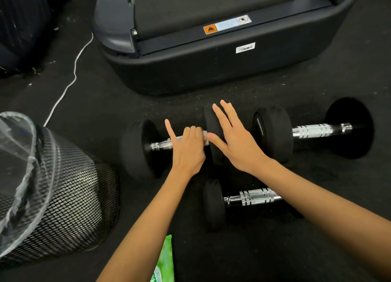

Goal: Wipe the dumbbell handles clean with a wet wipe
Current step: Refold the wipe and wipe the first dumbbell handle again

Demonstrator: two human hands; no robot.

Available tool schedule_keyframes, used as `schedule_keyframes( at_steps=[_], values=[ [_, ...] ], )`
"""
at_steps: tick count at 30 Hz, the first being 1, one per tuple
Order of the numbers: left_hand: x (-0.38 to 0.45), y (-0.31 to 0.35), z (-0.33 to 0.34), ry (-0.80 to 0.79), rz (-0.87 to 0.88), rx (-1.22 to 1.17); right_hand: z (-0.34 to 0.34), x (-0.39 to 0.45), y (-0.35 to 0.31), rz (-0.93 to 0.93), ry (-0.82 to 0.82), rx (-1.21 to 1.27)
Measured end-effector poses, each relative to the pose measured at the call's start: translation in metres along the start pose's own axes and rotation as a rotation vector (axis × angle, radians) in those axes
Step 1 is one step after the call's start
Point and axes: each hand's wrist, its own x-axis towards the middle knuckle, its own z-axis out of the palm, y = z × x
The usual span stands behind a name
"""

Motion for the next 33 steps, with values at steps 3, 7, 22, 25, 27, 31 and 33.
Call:
schedule_keyframes(
  at_steps=[3,7,22,25,27,31,33],
  values=[
    [0.009,0.003,-0.003,-0.051,-0.112,-0.037,-0.001,0.002,0.002,0.009,-0.010,0.030],
    [0.001,0.005,0.004,0.008,-0.172,-0.064,-0.002,0.001,0.004,0.002,-0.012,0.054],
    [0.009,0.007,-0.008,-0.055,-0.074,-0.109,0.009,0.000,0.005,0.013,0.054,0.046],
    [0.015,0.006,-0.012,-0.113,-0.084,-0.093,0.006,-0.002,0.005,-0.002,0.052,-0.030],
    [0.016,0.005,-0.012,-0.114,-0.101,-0.063,0.005,-0.003,0.004,-0.002,0.067,-0.102],
    [0.018,0.006,-0.016,-0.129,-0.192,-0.016,0.004,0.001,0.003,-0.007,0.051,-0.142],
    [0.020,0.008,-0.022,-0.168,-0.269,-0.030,0.004,0.002,0.003,-0.001,0.044,-0.119]
  ],
)
